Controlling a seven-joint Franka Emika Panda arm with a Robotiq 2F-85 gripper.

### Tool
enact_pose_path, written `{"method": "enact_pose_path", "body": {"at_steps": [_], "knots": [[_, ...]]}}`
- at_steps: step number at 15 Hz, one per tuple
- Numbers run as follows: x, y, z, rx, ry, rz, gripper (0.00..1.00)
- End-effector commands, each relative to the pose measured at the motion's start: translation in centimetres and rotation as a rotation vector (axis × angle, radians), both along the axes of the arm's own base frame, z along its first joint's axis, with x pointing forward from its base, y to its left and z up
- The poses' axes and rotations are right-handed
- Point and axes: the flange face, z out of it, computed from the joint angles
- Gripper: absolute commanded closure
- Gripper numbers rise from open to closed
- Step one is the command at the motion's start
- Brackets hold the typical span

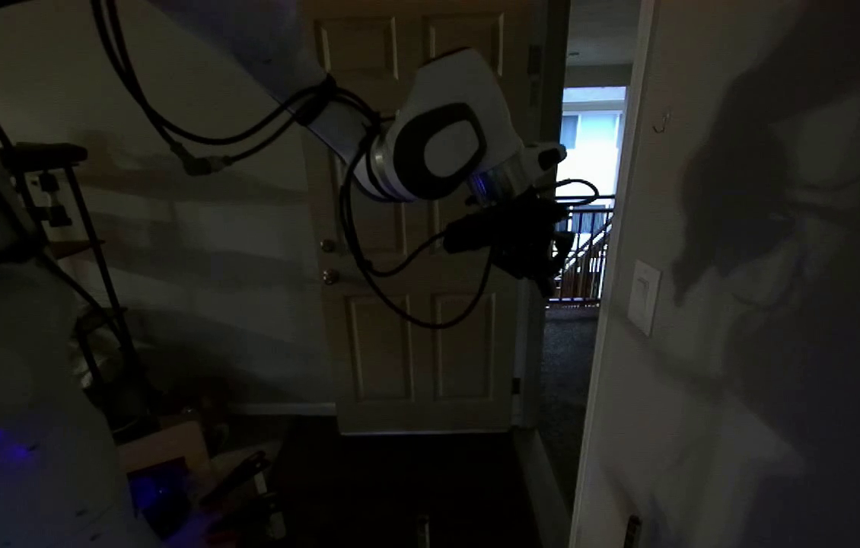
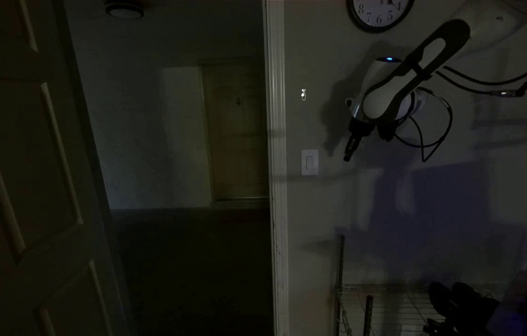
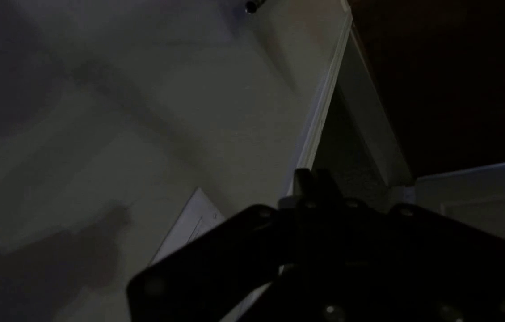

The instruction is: Flip the switch to turn on the light

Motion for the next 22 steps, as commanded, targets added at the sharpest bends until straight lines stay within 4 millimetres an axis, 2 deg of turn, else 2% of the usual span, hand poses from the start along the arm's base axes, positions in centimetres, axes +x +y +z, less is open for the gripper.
{"method": "enact_pose_path", "body": {"at_steps": [1,11,22], "knots": [[2.5,-0.3,-1.3,0.032,-0.056,-0.012,0.94],[8.0,-1.0,-3.5,0.124,-0.140,-0.080,0.94],[13.0,-3.3,-4.5,0.163,-0.177,-0.139,0.94]]}}
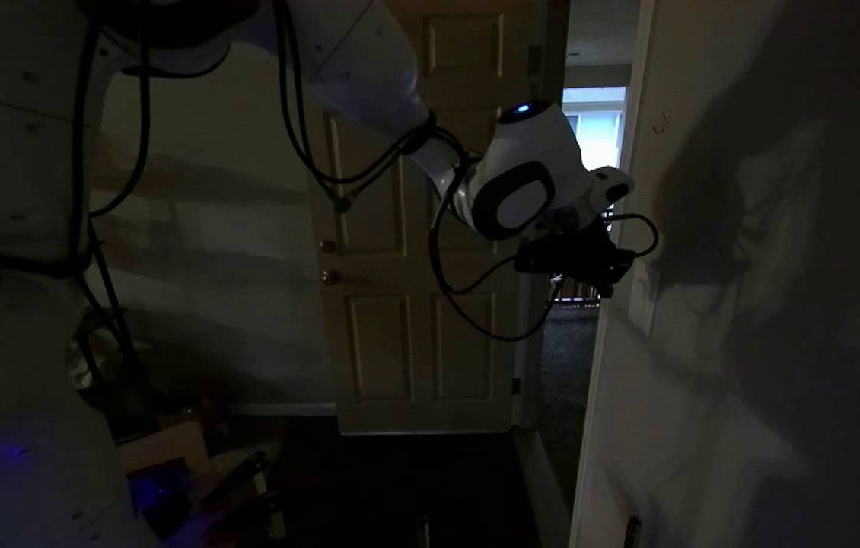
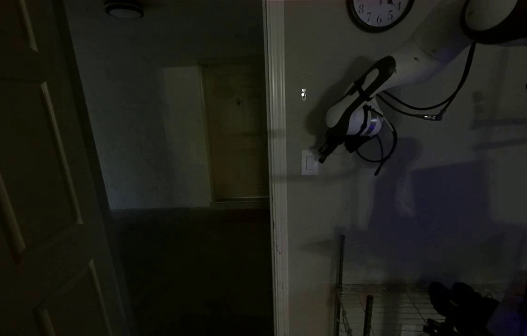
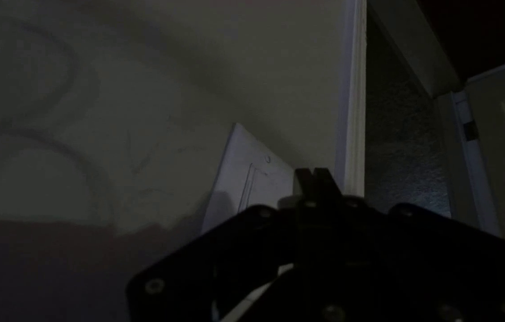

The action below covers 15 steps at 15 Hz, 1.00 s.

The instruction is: Flip the switch to turn on the light

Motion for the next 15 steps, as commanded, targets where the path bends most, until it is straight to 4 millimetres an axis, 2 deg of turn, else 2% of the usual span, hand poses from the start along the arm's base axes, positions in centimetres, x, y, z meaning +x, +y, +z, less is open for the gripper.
{"method": "enact_pose_path", "body": {"at_steps": [1,15], "knots": [[1.6,-0.7,-0.3,0.004,-0.024,0.005,0.94],[6.3,-1.9,-0.9,-0.012,-0.056,-0.015,0.94]]}}
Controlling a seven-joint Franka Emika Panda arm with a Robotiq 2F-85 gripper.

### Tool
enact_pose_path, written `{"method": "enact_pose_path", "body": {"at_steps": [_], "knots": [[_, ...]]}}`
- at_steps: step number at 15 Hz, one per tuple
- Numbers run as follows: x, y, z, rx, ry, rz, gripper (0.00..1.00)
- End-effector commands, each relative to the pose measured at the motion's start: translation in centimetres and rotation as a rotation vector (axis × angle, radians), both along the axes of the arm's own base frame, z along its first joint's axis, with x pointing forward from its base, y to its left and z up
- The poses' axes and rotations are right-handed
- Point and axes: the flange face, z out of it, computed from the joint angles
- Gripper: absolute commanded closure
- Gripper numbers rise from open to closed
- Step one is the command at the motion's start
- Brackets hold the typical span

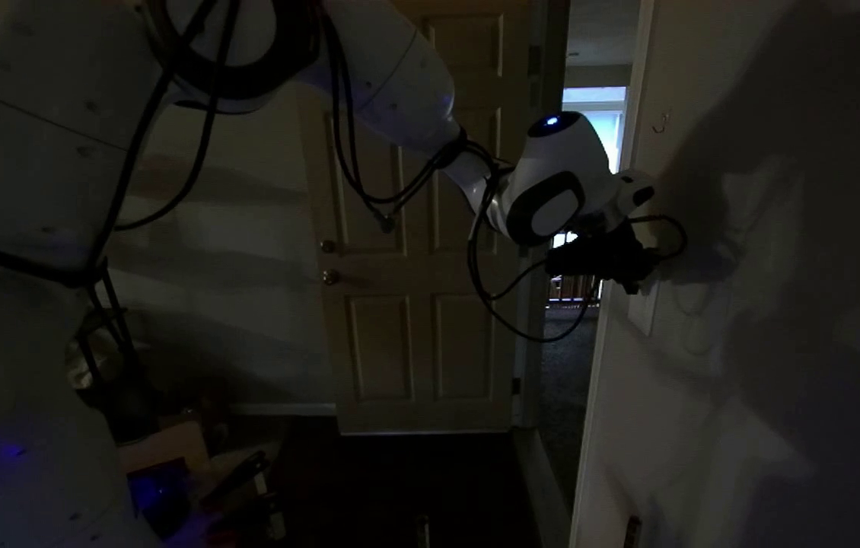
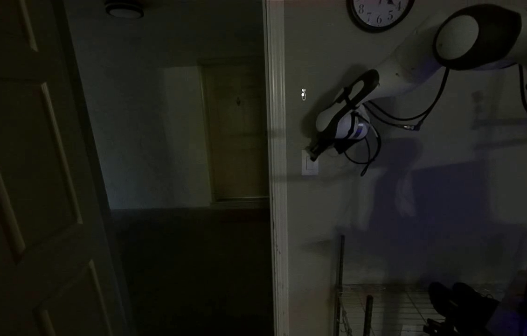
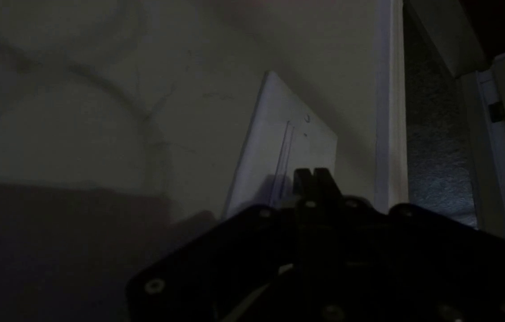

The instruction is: Flip the switch to turn on the light

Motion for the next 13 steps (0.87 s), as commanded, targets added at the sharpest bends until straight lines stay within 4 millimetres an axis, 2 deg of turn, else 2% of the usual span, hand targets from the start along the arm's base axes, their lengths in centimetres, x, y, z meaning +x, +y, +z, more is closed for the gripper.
{"method": "enact_pose_path", "body": {"at_steps": [1,6,13], "knots": [[1.36,-0.94,-0.04,0.002,-0.006,-0.020,0.94],[2.10,-1.26,0.04,0.009,0.004,-0.037,0.94],[2.09,-1.59,0.09,0.041,0.020,-0.057,0.96]]}}
